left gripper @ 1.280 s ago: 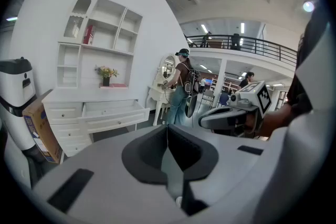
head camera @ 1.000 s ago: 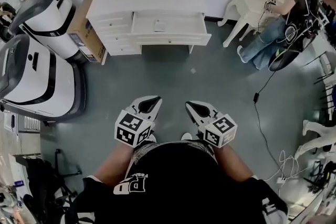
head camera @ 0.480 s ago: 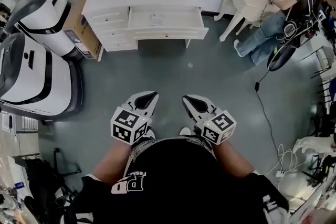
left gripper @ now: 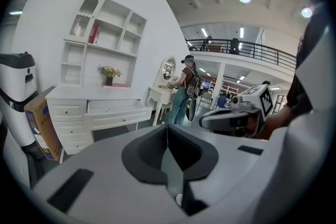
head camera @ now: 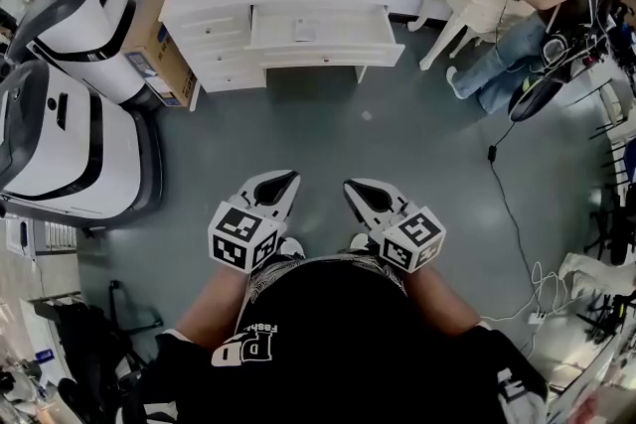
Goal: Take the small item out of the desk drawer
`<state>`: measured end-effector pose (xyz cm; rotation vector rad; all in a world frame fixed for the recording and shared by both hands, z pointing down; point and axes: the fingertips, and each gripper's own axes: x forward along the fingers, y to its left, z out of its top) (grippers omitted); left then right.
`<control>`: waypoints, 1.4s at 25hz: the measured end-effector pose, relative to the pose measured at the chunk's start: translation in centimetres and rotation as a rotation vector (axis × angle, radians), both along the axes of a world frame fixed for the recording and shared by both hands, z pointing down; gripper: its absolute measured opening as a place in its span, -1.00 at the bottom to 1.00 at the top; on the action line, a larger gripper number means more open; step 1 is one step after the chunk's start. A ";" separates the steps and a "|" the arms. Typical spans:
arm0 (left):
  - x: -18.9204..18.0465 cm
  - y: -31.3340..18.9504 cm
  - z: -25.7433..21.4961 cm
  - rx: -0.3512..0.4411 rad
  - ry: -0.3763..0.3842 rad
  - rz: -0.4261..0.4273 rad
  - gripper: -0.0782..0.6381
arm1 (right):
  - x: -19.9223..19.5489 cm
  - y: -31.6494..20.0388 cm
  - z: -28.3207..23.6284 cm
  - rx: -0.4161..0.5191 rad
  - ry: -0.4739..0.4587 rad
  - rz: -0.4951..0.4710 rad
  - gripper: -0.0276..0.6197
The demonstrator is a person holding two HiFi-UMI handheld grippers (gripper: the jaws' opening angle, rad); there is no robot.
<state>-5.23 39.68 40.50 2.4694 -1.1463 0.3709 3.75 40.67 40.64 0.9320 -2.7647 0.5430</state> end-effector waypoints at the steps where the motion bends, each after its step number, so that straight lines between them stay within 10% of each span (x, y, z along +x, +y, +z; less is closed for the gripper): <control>1: -0.6 0.0 0.1 0.001 -0.001 0.003 -0.74 | -0.4 0.0 0.2 -0.003 -0.002 0.017 -0.89; 20: -4.2 -2.2 1.1 -0.001 0.045 0.036 -0.74 | -2.2 -1.7 1.6 -0.050 0.019 0.144 -0.89; 35: -3.7 -12.1 0.9 -0.006 0.020 -0.022 -0.74 | -0.6 -14.3 1.0 -0.053 -0.050 0.141 -0.89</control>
